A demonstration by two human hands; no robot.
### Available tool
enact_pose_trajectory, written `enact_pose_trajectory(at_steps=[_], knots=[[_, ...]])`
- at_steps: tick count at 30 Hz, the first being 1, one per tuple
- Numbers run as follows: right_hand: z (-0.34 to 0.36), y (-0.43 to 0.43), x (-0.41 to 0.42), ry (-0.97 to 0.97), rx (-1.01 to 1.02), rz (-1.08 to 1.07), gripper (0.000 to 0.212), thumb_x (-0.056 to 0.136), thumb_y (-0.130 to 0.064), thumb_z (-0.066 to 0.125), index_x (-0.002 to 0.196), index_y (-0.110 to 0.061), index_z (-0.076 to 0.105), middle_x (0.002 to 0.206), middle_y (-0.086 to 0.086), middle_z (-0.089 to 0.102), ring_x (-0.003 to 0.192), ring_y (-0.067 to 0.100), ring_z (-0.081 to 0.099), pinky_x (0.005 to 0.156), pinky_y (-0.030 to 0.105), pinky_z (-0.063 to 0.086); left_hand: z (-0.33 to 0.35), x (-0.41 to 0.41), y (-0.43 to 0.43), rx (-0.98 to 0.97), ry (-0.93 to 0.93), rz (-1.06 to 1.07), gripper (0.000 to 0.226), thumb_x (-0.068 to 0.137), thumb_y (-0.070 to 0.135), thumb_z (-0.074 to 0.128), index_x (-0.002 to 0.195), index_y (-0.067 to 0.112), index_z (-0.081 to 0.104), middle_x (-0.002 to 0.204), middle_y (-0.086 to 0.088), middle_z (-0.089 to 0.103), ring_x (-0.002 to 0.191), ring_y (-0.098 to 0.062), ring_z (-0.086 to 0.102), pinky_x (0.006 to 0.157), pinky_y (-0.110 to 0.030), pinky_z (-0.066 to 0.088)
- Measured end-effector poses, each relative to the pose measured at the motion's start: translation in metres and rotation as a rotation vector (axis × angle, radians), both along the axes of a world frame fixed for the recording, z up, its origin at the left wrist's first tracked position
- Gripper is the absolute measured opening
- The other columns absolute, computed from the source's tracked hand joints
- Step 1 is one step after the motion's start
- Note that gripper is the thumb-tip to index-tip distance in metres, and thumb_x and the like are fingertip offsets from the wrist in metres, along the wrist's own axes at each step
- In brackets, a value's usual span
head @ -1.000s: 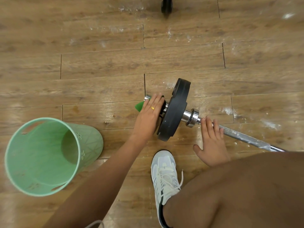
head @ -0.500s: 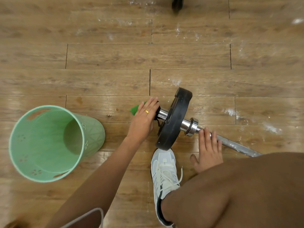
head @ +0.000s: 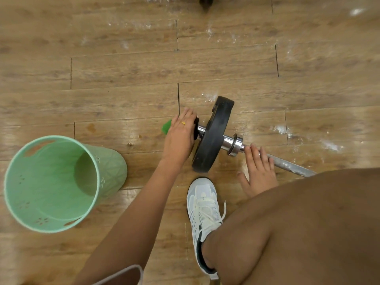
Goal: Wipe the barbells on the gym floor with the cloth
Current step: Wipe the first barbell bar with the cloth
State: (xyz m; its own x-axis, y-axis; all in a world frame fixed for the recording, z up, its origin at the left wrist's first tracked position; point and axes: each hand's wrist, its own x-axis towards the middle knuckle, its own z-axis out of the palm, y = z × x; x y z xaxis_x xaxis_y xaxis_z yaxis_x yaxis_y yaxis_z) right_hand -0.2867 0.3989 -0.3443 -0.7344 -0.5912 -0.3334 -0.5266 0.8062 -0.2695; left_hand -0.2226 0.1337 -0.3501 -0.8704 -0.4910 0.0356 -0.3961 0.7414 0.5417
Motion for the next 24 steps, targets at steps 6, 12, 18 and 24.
enact_pose_trajectory(at_steps=[6,12,18,24], knots=[[0.013,-0.008,-0.03,-0.108,0.074,0.03,0.078,0.089,-0.057,0.019,0.156,-0.027,-0.01,0.161,-0.012,-0.013,0.152,0.016,-0.014,0.122,0.042,-0.009,-0.006,-0.015,-0.002,-0.067,0.005,-0.234,0.071,0.081,-0.017,0.066,0.146,0.004,0.046,0.153,-0.013,0.046,0.147,-0.027,0.035,0.124,-0.041,0.016],[0.022,-0.01,-0.048,-0.134,0.097,0.049,0.083,0.102,-0.04,0.045,0.159,-0.021,-0.011,0.167,-0.004,-0.014,0.153,0.019,-0.017,0.117,0.034,-0.017,0.007,-0.045,-0.033,-0.064,-0.063,-0.425,0.066,0.088,-0.009,0.062,0.149,0.006,0.043,0.153,-0.014,0.046,0.144,-0.028,0.04,0.123,-0.039,0.021],[0.022,-0.008,-0.073,-0.139,0.069,0.07,0.081,0.102,-0.036,0.047,0.16,-0.021,-0.008,0.165,-0.009,-0.009,0.154,0.016,-0.012,0.116,0.029,-0.015,0.04,-0.065,-0.036,0.142,0.041,-0.17,0.041,0.106,0.006,0.041,0.146,0.009,0.05,0.154,-0.007,0.046,0.146,-0.02,0.038,0.121,-0.037,0.031],[0.015,0.014,-0.093,-0.113,0.126,0.052,0.088,0.083,-0.043,0.047,0.159,-0.021,0.008,0.159,0.007,0.036,0.148,0.024,0.026,0.119,0.043,0.012,0.107,-0.087,-0.008,0.076,0.291,-0.232,0.045,0.102,-0.003,0.043,0.146,0.006,0.048,0.156,0.0,0.039,0.149,-0.021,0.034,0.12,-0.048,0.031]])
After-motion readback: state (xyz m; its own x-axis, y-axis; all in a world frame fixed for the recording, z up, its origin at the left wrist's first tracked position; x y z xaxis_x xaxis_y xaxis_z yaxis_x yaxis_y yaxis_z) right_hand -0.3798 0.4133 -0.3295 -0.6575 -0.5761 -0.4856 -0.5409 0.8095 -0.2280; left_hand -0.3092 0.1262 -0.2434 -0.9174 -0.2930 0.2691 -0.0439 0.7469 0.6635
